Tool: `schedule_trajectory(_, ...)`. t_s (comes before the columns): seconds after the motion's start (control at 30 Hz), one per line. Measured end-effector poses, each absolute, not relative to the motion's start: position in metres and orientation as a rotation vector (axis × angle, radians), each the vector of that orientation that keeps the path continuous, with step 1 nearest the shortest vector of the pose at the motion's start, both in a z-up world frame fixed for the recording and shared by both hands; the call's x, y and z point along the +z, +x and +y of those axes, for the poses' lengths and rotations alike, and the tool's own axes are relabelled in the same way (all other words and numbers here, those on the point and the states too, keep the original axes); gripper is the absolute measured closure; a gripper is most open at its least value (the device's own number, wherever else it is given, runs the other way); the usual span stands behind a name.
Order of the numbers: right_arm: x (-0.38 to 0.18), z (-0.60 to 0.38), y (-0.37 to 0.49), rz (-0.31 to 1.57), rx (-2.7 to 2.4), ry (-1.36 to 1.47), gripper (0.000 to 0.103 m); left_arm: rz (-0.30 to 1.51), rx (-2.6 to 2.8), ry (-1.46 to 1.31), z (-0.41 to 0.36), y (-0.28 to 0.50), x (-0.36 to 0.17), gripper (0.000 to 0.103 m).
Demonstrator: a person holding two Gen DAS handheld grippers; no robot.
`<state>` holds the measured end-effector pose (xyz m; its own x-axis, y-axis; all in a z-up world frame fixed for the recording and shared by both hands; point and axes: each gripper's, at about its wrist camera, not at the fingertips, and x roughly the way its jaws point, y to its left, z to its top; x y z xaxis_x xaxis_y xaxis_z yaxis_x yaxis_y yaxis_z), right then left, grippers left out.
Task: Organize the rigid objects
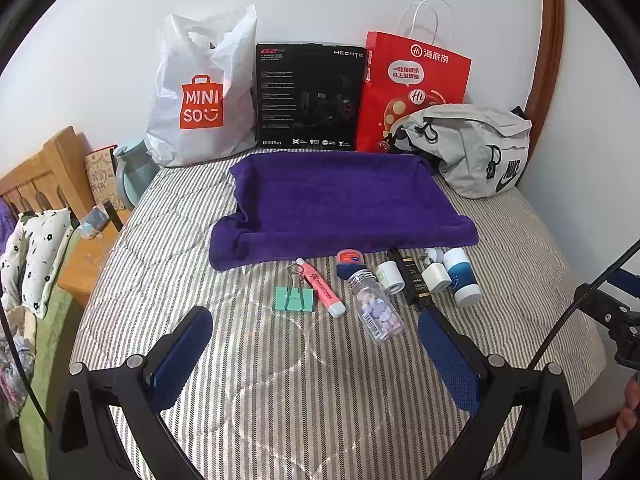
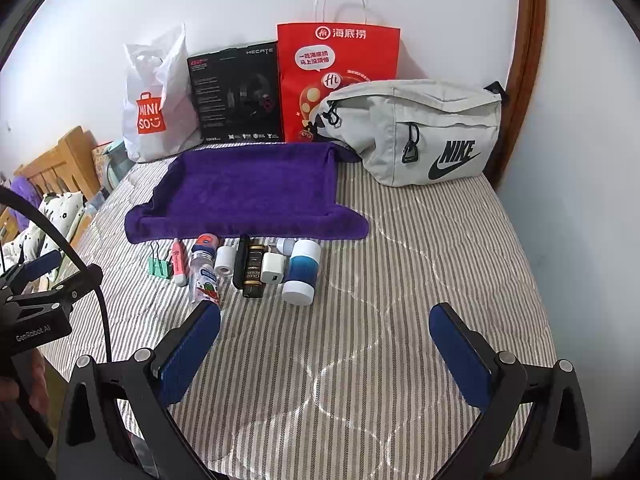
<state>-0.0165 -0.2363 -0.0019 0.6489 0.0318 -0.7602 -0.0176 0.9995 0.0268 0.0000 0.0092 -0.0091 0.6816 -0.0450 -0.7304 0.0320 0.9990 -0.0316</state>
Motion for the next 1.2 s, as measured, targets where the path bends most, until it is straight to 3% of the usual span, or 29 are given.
schedule_trajectory(0.6,-0.004,-0.239,-0.01,0.874,0.022,0.019,0.0,0.85,-0.03,-0.029,0.015,0.014,-0.018,0.0)
schedule_trajectory(1.2,-0.054,-0.241,0.026,0.994,0.049,0.021,0.0,0.995,0.002,-0.009,0.045,0.077,-0.109,0.0)
